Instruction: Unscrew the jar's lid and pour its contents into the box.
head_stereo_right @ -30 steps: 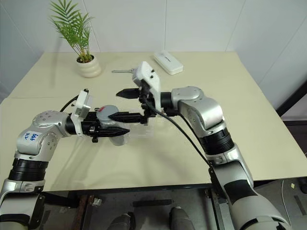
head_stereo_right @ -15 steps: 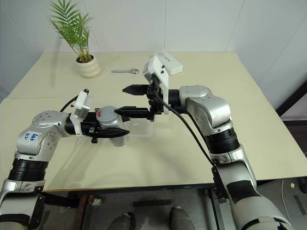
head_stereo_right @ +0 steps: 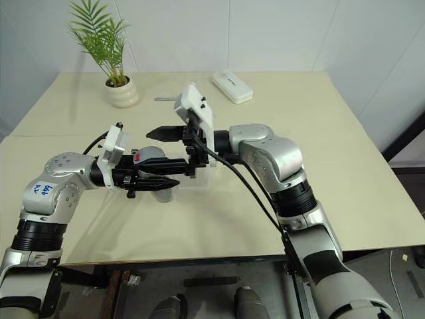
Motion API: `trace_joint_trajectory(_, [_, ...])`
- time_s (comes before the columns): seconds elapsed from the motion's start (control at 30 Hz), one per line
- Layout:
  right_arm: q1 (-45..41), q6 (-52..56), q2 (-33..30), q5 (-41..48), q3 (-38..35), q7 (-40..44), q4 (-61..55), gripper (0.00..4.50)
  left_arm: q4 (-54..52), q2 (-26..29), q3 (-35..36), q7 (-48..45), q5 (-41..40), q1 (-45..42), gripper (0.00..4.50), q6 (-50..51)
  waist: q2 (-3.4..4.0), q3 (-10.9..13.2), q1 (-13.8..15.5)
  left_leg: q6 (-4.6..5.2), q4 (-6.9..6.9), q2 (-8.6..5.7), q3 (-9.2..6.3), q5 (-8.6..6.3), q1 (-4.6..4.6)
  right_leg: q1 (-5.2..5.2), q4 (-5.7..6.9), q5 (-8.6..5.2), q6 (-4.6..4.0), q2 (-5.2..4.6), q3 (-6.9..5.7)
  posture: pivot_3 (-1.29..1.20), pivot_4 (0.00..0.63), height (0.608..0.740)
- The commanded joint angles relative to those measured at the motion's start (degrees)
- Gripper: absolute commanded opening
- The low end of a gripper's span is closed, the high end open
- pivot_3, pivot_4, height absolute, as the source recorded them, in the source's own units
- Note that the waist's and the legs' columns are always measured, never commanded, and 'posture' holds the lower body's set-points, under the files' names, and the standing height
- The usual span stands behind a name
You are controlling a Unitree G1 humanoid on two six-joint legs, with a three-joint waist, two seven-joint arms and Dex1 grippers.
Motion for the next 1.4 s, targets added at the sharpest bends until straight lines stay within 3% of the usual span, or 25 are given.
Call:
trace_joint_trajectory(0.03, [-0.7,-0.1,0.5,-0.1,-0.1,-0.4,-2.2,4.45,-2.5,0.5,1.2,0.2,-0.6,0.0,2.03,-0.6,0.0,0.0,0.0,0.0,0.0,0.0,0.0,0.0,0.0,0.0,0.0,0.0,0.0,0.0,0.0,0.0,0.15,0.74])
trace_joint_trajectory(0.37, [-0.5,0.1,1.3,0.1,-0.5,-1.3,-2.1,4.45,-2.1,0.3,1.0,0.3,-0.5,-0.4,2.03,-0.7,0.0,0.0,-0.1,0.0,-0.02,0.11,0.0,0.0,0.01,0.0,0.0,0.01,-0.02,0.13,0.0,0.0,0.15,0.74])
trace_joint_trajectory(0.47, [-0.2,-0.3,1.2,-0.1,-0.4,-1.1,-2.1,3.84,-2.0,0.3,1.0,0.3,-0.5,-0.5,2.03,-0.7,0.0,0.0,-0.1,0.0,-0.01,0.13,0.0,0.0,0.01,0.0,0.0,0.01,-0.03,0.15,0.01,0.0,0.15,0.74])
trace_joint_trajectory(0.6, [0.1,-1.4,1.1,-0.6,-0.1,-0.7,-2.1,2.54,-1.9,0.3,1.1,0.3,-0.6,-0.6,2.03,-0.7,0.0,0.0,-0.1,-0.01,-0.02,0.15,0.0,0.0,0.01,0.0,0.0,0.01,-0.04,0.17,0.01,0.0,0.15,0.74])
trace_joint_trajectory(0.67, [0.0,-1.4,1.4,-0.6,-0.5,-1.2,-2.1,2.52,-1.8,0.4,1.1,0.3,-0.6,-0.6,2.03,-0.8,0.0,0.0,-0.1,-0.01,-0.02,0.15,0.0,0.0,0.01,0.0,-0.01,0.01,-0.04,0.18,0.01,0.0,0.15,0.74])
trace_joint_trajectory(0.87, [-3.2,10.7,7.4,18.7,-17.3,-9.2,-1.4,2.52,-2.2,0.9,1.6,0.3,-0.7,0.1,2.03,-0.7,-0.01,0.0,0.0,-0.03,-0.03,0.23,-0.01,0.01,0.01,0.0,0.01,0.03,-0.08,0.24,0.02,0.0,0.15,0.74])
trace_joint_trajectory(0.97, [-3.5,12.5,6.6,24.0,-22.9,-11.7,-1.5,2.52,-2.7,1.2,2.0,0.3,-0.8,0.8,2.03,-0.5,-0.01,0.0,0.1,-0.04,-0.03,0.26,-0.02,0.01,0.01,0.0,-0.01,0.03,-0.09,0.27,0.02,0.0,0.15,0.74])
trace_joint_trajectory(1.17, [0.4,8.4,0.5,19.4,-22.4,-13.5,-3.6,2.52,-3.5,1.7,2.6,0.9,-1.1,1.8,2.03,-0.4,-0.01,0.0,0.0,-0.05,-0.04,0.25,-0.02,0.0,0.01,0.0,-0.05,0.03,-0.1,0.27,0.03,0.0,0.15,0.74])
trace_joint_trajectory(1.2, [1.9,6.3,-1.3,16.7,-21.5,-13.4,-3.4,2.52,-3.5,1.8,2.8,1.0,-1.1,1.9,2.03,-0.4,-0.01,0.0,0.0,-0.04,-0.05,0.25,-0.01,0.0,0.01,0.0,-0.05,0.03,-0.1,0.28,0.04,0.0,0.0,0.74])
trace_joint_trajectory(1.3, [11.0,-7.0,-10.0,1.9,-16.6,-11.7,-0.7,2.52,-3.1,2.2,3.8,1.4,-1.2,2.6,2.03,-0.6,0.03,-3.3,-0.1,-0.41,-0.16,0.26,-0.07,0.12,-0.23,-0.2,0.11,-0.08,-0.09,0.31,-0.01,0.0,0.0,0.74])
trace_joint_trajectory(1.4, [16.4,-17.4,-12.3,-5.0,-15.6,-12.7,3.9,2.52,-2.5,2.4,4.3,1.7,-1.2,2.5,2.03,-0.8,0.01,-4.2,-0.1,-0.45,-0.2,0.24,0.04,0.03,-0.16,-0.04,-0.31,-0.14,-0.05,0.29,0.01,0.0,0.0,0.74])
